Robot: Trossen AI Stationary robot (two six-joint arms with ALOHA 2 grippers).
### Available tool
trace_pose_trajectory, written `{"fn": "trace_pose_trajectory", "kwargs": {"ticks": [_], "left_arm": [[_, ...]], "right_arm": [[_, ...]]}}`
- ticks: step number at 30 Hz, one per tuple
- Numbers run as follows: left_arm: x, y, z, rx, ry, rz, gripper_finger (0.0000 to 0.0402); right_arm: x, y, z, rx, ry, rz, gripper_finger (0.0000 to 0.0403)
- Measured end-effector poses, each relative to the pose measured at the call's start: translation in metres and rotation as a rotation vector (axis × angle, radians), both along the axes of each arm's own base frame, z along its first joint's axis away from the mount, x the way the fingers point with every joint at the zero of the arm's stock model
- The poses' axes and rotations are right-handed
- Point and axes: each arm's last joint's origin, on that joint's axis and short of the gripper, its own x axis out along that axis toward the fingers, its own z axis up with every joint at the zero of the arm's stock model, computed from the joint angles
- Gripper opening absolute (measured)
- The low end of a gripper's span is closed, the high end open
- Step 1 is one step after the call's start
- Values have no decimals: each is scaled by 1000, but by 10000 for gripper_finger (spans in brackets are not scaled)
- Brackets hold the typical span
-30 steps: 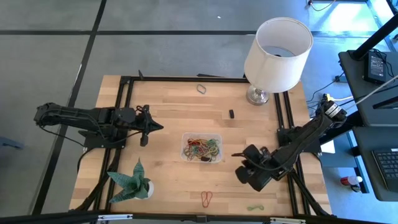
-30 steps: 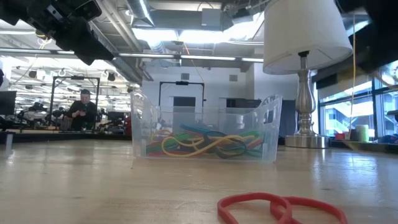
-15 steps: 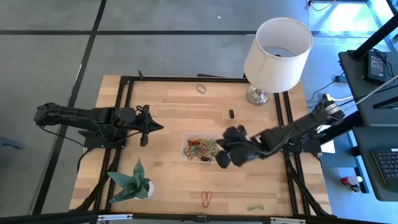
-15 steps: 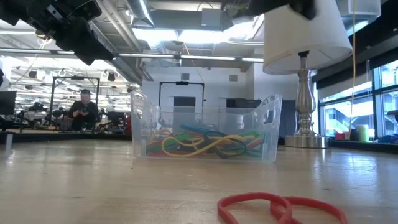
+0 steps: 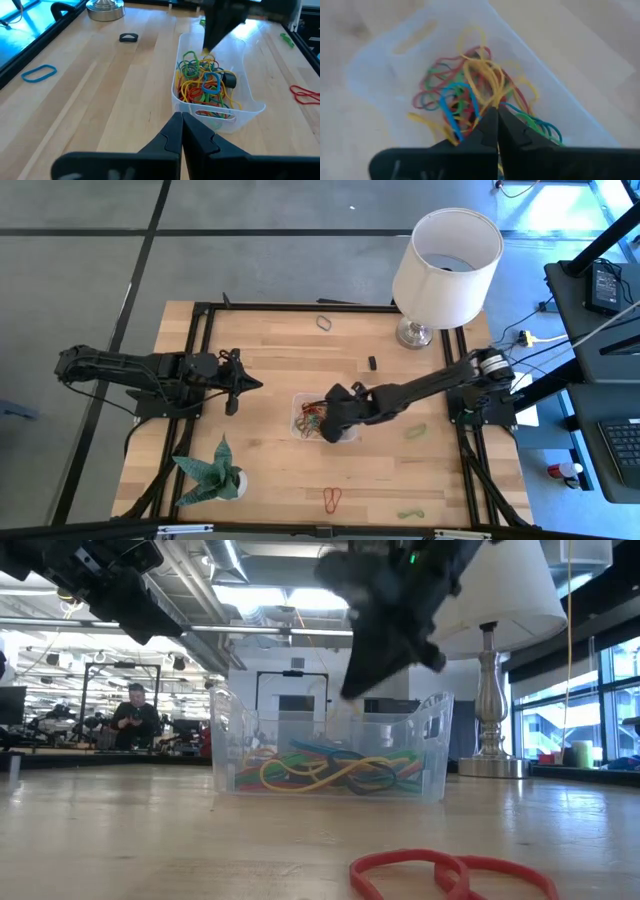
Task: Pick and place rubber bands into bin
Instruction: Put the yellow rubber band into the transparent bin, then put the blue rubber band into the transparent bin
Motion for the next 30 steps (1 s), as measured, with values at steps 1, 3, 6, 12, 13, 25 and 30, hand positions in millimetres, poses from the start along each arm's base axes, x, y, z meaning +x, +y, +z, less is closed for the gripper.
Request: {"fn": "trace_pose_trajectory", "kwargs": {"ticks": [1,3,6,12,13,25,30], "left_arm": [[0,0,0,0,0,0,1],[0,0,0,0,0,0,2],[0,0,0,0,0,0,5],[0,0,0,-7,0,-13,2],[0,-1,0,-10,1,-19,2],[0,0,0,-35,-3,2,2],[6,2,3,-40,11,93,5]], "right_arm": [[2,-1,-6,5,14,-16,0],[4,-3,-16,8,39,-36,1],[6,-6,-24,22,55,-77,9],[6,-9,-24,30,64,-102,46],[5,-9,-23,31,61,-102,55],[9,-6,19,-50,176,2,143],[-12,-5,28,-15,169,112,118]]}}
